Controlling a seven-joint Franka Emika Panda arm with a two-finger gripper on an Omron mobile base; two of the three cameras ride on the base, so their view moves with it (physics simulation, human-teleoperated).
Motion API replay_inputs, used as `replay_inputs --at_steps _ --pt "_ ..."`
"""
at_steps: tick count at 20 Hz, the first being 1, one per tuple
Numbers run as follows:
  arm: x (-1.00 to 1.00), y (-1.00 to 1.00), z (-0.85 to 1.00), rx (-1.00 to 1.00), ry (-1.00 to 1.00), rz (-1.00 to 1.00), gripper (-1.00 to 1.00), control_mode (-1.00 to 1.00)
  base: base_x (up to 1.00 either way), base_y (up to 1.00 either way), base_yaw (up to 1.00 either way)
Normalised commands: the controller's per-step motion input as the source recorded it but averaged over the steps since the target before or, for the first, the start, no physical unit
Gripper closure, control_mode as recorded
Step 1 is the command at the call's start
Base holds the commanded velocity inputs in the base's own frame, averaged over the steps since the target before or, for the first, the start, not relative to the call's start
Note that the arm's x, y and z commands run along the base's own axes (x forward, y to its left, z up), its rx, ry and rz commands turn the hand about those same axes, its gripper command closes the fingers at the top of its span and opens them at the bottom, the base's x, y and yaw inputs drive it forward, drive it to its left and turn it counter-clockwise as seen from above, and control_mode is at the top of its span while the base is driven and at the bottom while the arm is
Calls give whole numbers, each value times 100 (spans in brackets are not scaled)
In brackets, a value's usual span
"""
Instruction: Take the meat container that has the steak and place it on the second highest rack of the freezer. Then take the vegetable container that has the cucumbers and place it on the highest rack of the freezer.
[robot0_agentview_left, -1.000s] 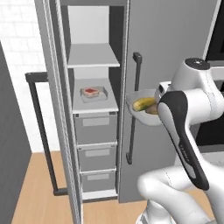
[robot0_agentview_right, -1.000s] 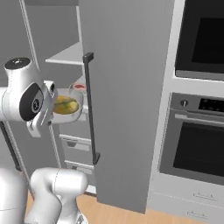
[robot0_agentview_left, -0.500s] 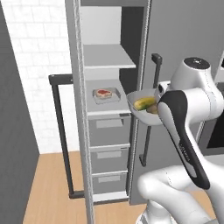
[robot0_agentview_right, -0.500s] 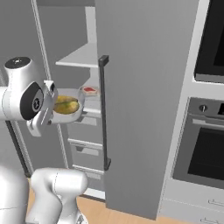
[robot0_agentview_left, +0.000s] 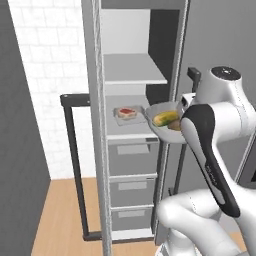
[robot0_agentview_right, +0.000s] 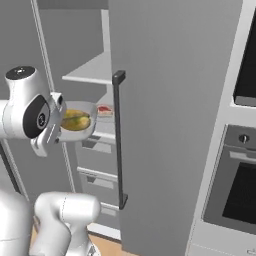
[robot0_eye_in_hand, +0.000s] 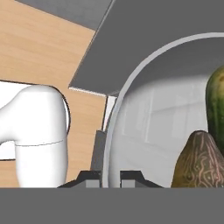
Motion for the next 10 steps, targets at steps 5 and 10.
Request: replay_inputs --at_steps 5,10 --pt "0 0 0 0 0 0 100 100 35 29 14" --pt "0 0 0 0 0 0 100 100 61 4 13"
